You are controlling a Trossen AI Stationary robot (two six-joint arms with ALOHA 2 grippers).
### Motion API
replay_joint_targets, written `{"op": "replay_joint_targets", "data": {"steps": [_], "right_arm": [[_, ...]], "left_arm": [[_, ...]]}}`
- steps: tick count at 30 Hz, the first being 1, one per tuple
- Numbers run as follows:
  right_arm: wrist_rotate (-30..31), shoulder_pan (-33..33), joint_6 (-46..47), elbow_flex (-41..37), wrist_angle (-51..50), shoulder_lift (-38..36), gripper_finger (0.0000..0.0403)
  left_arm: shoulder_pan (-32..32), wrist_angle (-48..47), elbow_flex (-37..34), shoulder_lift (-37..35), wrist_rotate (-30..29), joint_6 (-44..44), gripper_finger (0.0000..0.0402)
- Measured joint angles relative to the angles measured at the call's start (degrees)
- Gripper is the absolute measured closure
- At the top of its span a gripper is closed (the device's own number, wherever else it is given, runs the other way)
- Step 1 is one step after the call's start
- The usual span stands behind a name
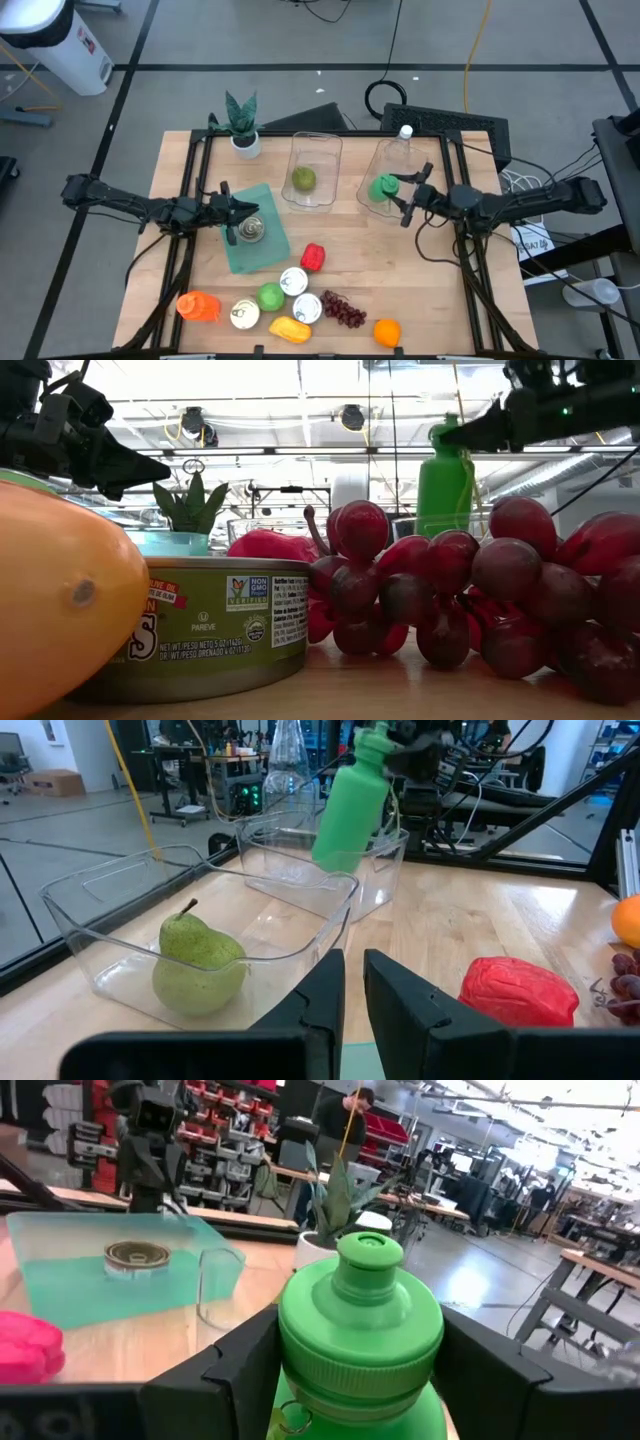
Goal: Pick & Place Food Item
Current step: Put the green water bottle into the right transparent bin, then put the grapes into the left transparent bin
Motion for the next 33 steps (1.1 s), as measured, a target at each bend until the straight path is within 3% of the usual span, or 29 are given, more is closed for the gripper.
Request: {"op": "replay_joint_targets", "data": {"steps": [20,33], "right_arm": [[-0.4,-3.4,5.5,-4.2,0.6,3.2,0.0182],[-0.4,-3.4,8.8,-4.3,3.7,3.2,0.0090]], "left_arm": [[0.0,0.0,0.0,0.0,0.0,0.2,0.0352],[0.0,0.0,0.0,0.0,0.0,0.1,0.0352]]}}
